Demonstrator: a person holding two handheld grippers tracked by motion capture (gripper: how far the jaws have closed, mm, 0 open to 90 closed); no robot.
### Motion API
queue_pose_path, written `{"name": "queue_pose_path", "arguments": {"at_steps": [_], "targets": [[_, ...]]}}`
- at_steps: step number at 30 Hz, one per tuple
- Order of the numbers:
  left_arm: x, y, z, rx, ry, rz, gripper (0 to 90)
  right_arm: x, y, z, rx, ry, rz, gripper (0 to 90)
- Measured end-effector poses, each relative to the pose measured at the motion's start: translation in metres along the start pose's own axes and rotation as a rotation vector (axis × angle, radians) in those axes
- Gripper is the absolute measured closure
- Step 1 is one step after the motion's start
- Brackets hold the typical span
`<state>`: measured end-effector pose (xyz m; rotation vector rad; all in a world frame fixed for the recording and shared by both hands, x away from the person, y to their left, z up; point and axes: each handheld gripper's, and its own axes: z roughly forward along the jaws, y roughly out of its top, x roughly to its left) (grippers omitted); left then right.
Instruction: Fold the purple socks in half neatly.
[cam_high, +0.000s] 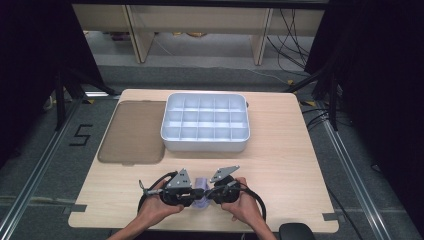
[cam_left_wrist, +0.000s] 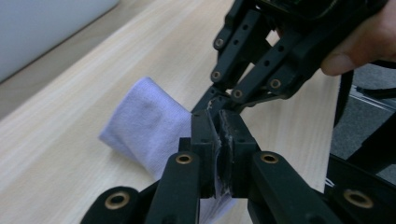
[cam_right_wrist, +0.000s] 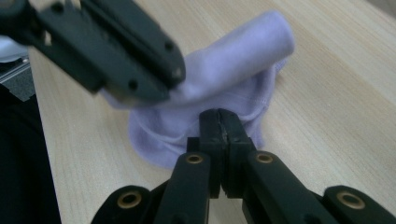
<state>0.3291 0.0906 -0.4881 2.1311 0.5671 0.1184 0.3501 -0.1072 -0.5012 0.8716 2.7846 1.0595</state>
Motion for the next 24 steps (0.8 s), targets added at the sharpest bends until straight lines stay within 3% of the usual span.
{"name": "queue_pose_path", "arguments": {"at_steps": [3,5,7,9,10,11,12,14,15,17,19,21,22,23,24], "targets": [[0.0,-0.004,0.006,0.01,-0.006,-0.001,84.4,-0.004,-0.001,-0.005,-0.004,0.006,0.018,88.1],[-0.001,-0.005,0.011,0.012,-0.015,-0.002,84.4,-0.015,-0.003,-0.017,-0.029,-0.028,0.024,88.1],[-0.001,-0.005,0.015,0.021,-0.018,0.021,84.4,-0.026,-0.006,-0.029,-0.072,-0.051,0.046,88.1],[-0.004,-0.005,0.02,0.033,-0.018,0.011,84.1,-0.029,-0.008,-0.037,-0.113,-0.066,0.069,88.1],[-0.003,-0.005,0.023,0.05,-0.025,0.033,83.8,-0.03,-0.007,-0.04,-0.101,-0.069,0.06,88.1],[-0.006,-0.008,0.027,0.035,-0.037,0.003,83.9,-0.027,-0.004,-0.042,-0.126,-0.067,0.043,88.1],[-0.006,-0.008,0.027,0.035,-0.037,0.003,83.9,-0.027,-0.004,-0.042,-0.126,-0.067,0.043,88.1],[-0.003,-0.008,0.026,0.042,-0.036,0.03,83.9,-0.023,0.001,-0.041,-0.143,-0.047,0.016,87.6],[-0.003,-0.009,0.027,0.028,-0.046,0.013,83.8,-0.017,0.008,-0.039,-0.14,-0.035,-0.005,87.7],[-0.004,-0.01,0.027,0.032,-0.045,-0.008,83.6,-0.015,0.009,-0.038,-0.136,-0.03,0.0,87.7],[-0.004,-0.01,0.026,0.036,-0.041,-0.007,82.9,-0.011,0.015,-0.032,-0.109,-0.015,-0.014,87.7],[-0.003,-0.009,0.024,0.033,-0.061,-0.014,79.4,-0.01,0.016,-0.019,-0.067,-0.047,-0.032,87.9],[-0.004,-0.008,0.022,0.009,-0.081,-0.053,75.2,-0.011,0.015,-0.015,-0.041,-0.044,-0.022,87.9],[-0.002,-0.006,0.018,-0.009,-0.094,-0.044,72.7,-0.012,0.014,-0.012,-0.024,-0.046,-0.019,88.1],[-0.001,-0.005,0.014,-0.017,-0.089,-0.07,72.6,-0.013,0.013,-0.011,-0.005,-0.049,-0.013,88.1]]}}
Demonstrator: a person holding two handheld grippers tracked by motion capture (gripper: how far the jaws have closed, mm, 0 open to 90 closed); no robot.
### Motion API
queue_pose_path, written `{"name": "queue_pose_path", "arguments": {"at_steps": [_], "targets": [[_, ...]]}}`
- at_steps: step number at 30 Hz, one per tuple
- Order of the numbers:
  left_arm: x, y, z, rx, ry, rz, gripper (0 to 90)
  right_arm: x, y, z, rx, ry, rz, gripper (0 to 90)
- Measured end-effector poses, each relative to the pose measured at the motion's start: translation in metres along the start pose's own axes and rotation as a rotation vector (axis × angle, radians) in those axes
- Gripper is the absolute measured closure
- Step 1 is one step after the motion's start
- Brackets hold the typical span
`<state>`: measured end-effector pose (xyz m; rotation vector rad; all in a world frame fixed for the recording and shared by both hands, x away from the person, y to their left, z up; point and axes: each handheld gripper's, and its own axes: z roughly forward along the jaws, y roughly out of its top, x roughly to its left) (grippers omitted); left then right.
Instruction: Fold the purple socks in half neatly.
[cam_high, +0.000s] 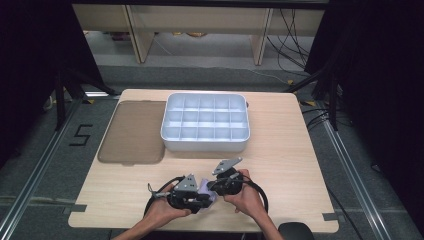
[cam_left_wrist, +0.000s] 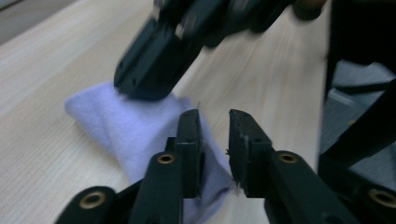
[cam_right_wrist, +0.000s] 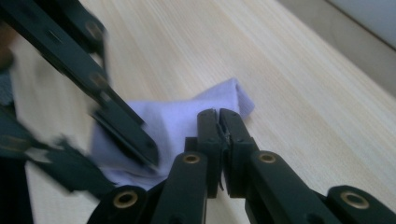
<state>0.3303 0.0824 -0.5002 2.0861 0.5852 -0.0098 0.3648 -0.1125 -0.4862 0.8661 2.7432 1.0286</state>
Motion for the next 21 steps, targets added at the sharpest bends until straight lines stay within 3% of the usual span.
{"name": "queue_pose_path", "arguments": {"at_steps": [1,4,5,6,8,9,10,11,13,15,18,21], "targets": [[0.003,0.002,-0.006,-0.006,0.016,0.023,72.8,-0.001,0.0,0.002,-0.017,0.002,-0.001,88.1],[0.005,-0.002,-0.019,-0.028,0.04,-0.008,78.1,-0.001,-0.001,0.0,-0.001,-0.01,0.006,88.1],[0.004,-0.006,-0.019,-0.014,0.035,-0.025,80.4,0.0,-0.001,-0.001,-0.005,-0.003,-0.005,88.1],[0.003,-0.01,-0.017,0.017,0.04,-0.006,81.9,0.0,-0.001,0.0,-0.009,0.004,-0.015,88.1],[0.0,-0.016,-0.01,0.046,0.041,-0.009,83.9,0.001,-0.001,-0.001,-0.006,0.004,-0.008,88.3],[0.001,-0.016,-0.008,0.056,0.039,0.019,84.7,0.001,-0.002,0.0,-0.021,0.004,-0.003,88.3],[-0.001,-0.015,-0.008,0.061,0.05,-0.003,85.7,0.002,-0.002,-0.001,0.0,0.001,-0.006,88.3],[0.0,-0.014,-0.008,0.072,0.057,0.034,86.4,0.003,-0.002,-0.002,0.005,-0.003,0.001,88.4],[0.0,-0.015,-0.009,0.081,0.072,0.05,87.1,0.003,-0.003,-0.002,-0.003,-0.001,-0.017,88.4],[0.0,-0.016,-0.01,0.08,0.073,0.035,87.3,0.003,-0.004,-0.003,-0.002,0.004,-0.014,88.4],[0.006,-0.015,-0.012,0.081,0.115,0.054,87.3,0.004,-0.009,-0.004,-0.018,0.01,-0.012,88.5],[0.011,-0.014,-0.012,0.076,0.132,0.028,87.3,0.007,-0.014,-0.01,0.001,0.024,-0.005,88.4]]}}
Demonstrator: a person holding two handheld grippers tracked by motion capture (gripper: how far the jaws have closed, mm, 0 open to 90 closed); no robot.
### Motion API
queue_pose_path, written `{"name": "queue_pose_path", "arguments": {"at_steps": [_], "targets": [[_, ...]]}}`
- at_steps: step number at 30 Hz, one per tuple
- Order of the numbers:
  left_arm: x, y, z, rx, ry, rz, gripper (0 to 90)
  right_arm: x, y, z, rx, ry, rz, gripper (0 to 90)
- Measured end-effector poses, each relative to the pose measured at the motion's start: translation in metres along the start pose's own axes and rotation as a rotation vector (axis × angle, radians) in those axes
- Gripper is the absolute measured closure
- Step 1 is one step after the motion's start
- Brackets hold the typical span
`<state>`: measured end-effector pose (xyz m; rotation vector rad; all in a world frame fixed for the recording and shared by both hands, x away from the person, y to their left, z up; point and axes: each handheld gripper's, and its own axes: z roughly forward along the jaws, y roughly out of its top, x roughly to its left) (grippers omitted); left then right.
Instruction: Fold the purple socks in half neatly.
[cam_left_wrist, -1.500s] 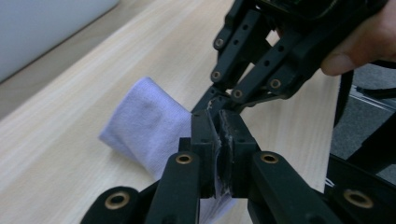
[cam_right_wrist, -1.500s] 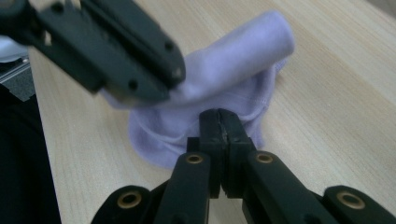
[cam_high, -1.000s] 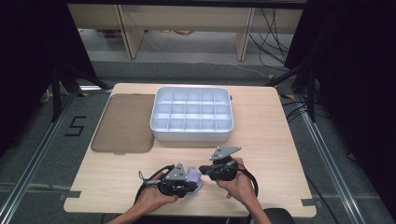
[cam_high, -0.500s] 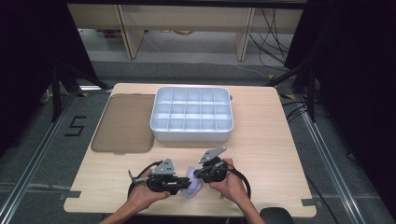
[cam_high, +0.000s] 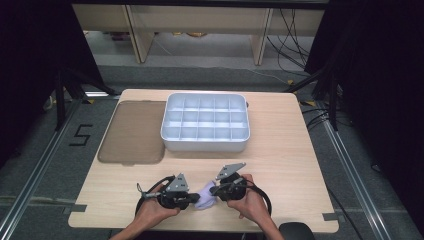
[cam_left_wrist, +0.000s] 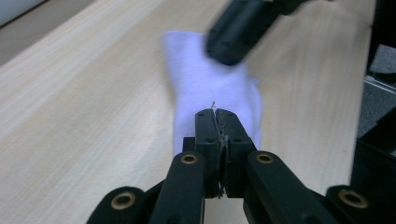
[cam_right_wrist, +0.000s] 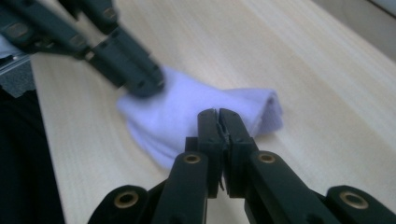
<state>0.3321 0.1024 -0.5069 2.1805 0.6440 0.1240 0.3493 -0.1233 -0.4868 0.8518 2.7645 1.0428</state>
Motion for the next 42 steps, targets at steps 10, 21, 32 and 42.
{"name": "queue_pose_path", "arguments": {"at_steps": [10,21,32,42], "targets": [[0.002,0.002,0.001,0.019,-0.003,0.03,87.3,-0.006,0.004,-0.012,-0.066,-0.046,0.098,54.8],[0.002,0.001,0.001,0.011,0.004,0.028,86.9,-0.022,0.008,0.015,0.068,0.024,0.126,37.5],[0.007,0.001,-0.004,0.015,-0.015,0.024,80.0,-0.022,0.004,0.017,0.046,0.116,0.136,59.1],[0.012,-0.016,-0.036,0.015,0.061,-0.047,41.3,-0.015,0.004,0.015,0.023,0.1,0.124,66.3]]}}
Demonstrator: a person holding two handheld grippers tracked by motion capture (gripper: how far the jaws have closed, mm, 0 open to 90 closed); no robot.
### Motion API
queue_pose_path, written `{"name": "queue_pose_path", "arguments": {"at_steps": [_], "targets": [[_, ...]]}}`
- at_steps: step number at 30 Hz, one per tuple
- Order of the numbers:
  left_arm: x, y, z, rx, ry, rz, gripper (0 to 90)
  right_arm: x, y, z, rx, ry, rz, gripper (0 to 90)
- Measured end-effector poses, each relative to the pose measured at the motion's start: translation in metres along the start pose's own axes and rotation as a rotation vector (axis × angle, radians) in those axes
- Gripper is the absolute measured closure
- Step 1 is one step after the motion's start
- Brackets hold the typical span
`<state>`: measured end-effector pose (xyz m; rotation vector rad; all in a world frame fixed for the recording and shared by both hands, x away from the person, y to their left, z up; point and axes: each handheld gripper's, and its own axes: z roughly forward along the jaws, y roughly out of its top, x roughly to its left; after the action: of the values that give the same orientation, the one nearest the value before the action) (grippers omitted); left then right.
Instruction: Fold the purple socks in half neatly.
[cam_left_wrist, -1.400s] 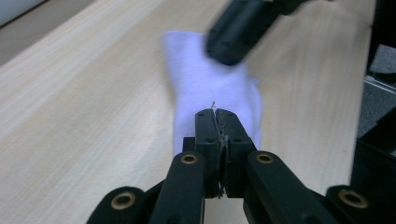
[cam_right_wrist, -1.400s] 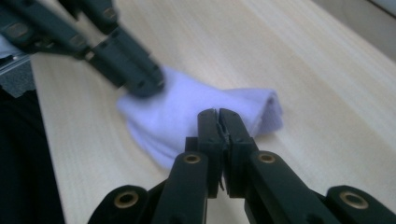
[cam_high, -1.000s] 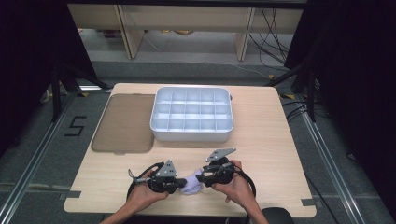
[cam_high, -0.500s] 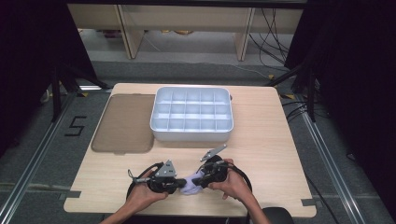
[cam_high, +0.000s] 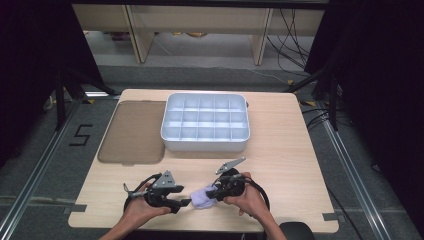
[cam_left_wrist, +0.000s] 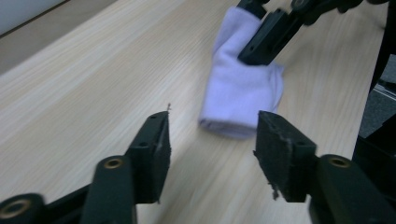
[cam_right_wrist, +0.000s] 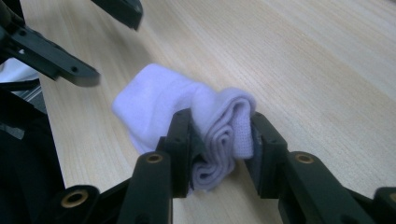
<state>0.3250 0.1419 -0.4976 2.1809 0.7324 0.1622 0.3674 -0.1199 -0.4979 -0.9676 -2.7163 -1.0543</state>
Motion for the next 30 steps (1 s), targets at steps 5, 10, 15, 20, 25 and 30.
{"name": "queue_pose_path", "arguments": {"at_steps": [5,10,15,20,25,30], "targets": [[0.004,-0.011,-0.014,-0.005,0.018,-0.022,35.7,0.004,0.0,-0.002,-0.007,-0.032,-0.02,66.8],[0.011,-0.022,-0.024,0.019,0.064,-0.009,32.9,0.009,0.001,-0.008,-0.023,-0.04,-0.032,67.2],[0.014,-0.028,-0.028,0.025,0.105,-0.031,26.5,0.013,0.001,-0.015,-0.039,-0.054,-0.038,67.5],[0.012,-0.029,-0.029,0.025,0.122,-0.006,26.1,0.015,0.0,-0.019,-0.059,-0.064,-0.049,67.8],[0.012,-0.031,-0.024,0.052,0.124,0.02,25.8,0.02,0.001,-0.024,-0.065,-0.075,-0.059,68.3],[0.016,-0.031,-0.023,0.059,0.137,0.027,25.8,0.022,0.0,-0.029,-0.073,-0.068,-0.068,68.5]]}}
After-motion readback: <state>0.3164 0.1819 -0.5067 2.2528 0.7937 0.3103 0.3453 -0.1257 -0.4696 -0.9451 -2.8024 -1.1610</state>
